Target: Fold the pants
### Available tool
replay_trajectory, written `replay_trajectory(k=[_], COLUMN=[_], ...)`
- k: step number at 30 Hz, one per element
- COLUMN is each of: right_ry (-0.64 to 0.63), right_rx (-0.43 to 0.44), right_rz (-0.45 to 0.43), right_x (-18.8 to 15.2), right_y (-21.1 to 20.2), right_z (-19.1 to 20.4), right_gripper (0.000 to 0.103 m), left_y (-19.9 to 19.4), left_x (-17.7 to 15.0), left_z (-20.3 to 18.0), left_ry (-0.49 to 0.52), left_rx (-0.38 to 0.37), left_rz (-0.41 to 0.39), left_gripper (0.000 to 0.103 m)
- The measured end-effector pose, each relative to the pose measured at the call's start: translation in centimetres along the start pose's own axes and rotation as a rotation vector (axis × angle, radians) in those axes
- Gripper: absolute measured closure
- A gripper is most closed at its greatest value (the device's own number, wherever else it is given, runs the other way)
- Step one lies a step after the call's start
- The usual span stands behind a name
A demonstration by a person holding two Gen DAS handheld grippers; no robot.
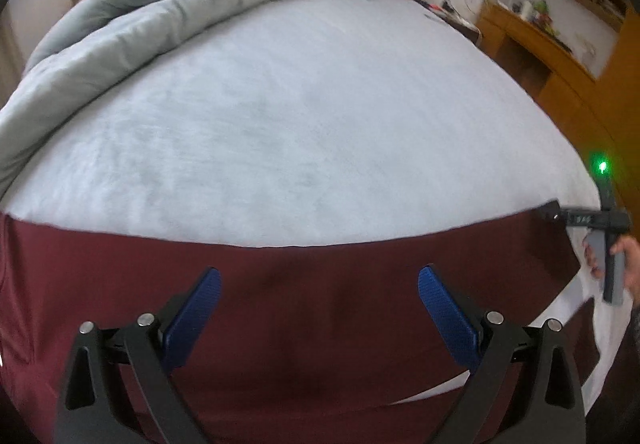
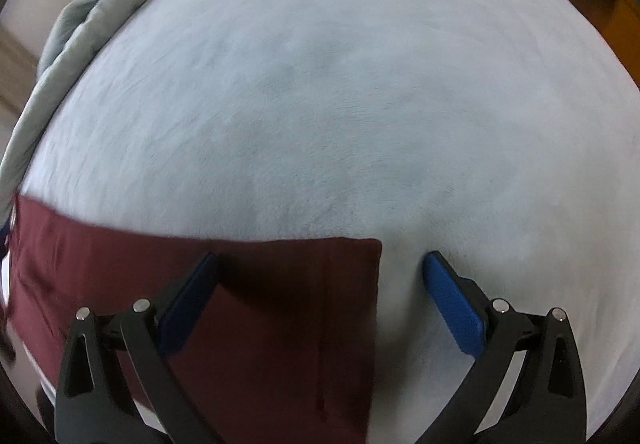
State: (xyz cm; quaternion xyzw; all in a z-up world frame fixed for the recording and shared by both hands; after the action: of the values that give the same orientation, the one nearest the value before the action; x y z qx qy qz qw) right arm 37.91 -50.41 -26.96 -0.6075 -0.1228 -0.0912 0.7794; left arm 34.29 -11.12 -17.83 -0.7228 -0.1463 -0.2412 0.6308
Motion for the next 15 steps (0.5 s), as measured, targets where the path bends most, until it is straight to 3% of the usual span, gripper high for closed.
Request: replay_trajectory(k=[3,4,5,7,8,10,13,15], right_ry=[-0.130,-0.161,-0.195,-0.210,-0.197,-0.189,-0.211,-0.227], right_rx=[0.027,0.028,0.026,0.050,0.075,0.126,0.167,0.209], right_rz=[0.012,0.011,0.007,-0.007,-0.013,-0.021,-0.043,-0.069], right_x=[-0.5,-0.6,-0.8,-0.7,-0.6,-0.4,-0.3,-0.4], right_y=[-0.2,-0.3,-0.5,-1.1,-1.5,-2.3,-4.2,-6.2], right_z=[0.3,0.4,0.4,0.4,0.3,0.0,0.3,0.5], right_gripper=[0.003,0.010,0.018,0.048,0.053,0.078,0.090,0.091], left_y=[1.4,1.8,2.2,2.9,3.4,4.1,4.7,5.2], left_x=[-0.2,-0.3,-0.4,-0.5,-0.5,-0.6,-0.7,-0.5], left_z=[-0.8,-1.0,-1.3,-1.6,-1.8,-2.3,-3.2,-4.1], left_ry=[0.035,0.044,0.052,0.058,0.061,0.063,0.077,0.113], left_rx=[-0.014,-0.014,-0.016,-0.022,-0.021,-0.032,-0.046,-0.070], left_rz=[0.026,0.037,0.046,0.056,0.065,0.084,0.095,0.097], left_gripper=[0.004,0.004,0.004,0.004,0.004,0.004,0.004,0.004])
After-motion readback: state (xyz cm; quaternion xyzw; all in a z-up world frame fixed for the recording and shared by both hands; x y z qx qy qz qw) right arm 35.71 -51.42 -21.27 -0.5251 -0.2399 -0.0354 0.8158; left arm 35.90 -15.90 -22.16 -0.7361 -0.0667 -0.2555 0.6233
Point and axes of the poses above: each gripper's, at about its wrist camera, not at the fingertips, and y roughly the way its jaws point, z to its left, x to its top, the point moved 10 cm from there along y, roughly the way its jaws point, and after that the axes turned 2 degrees about x, right-handed, at the moved point
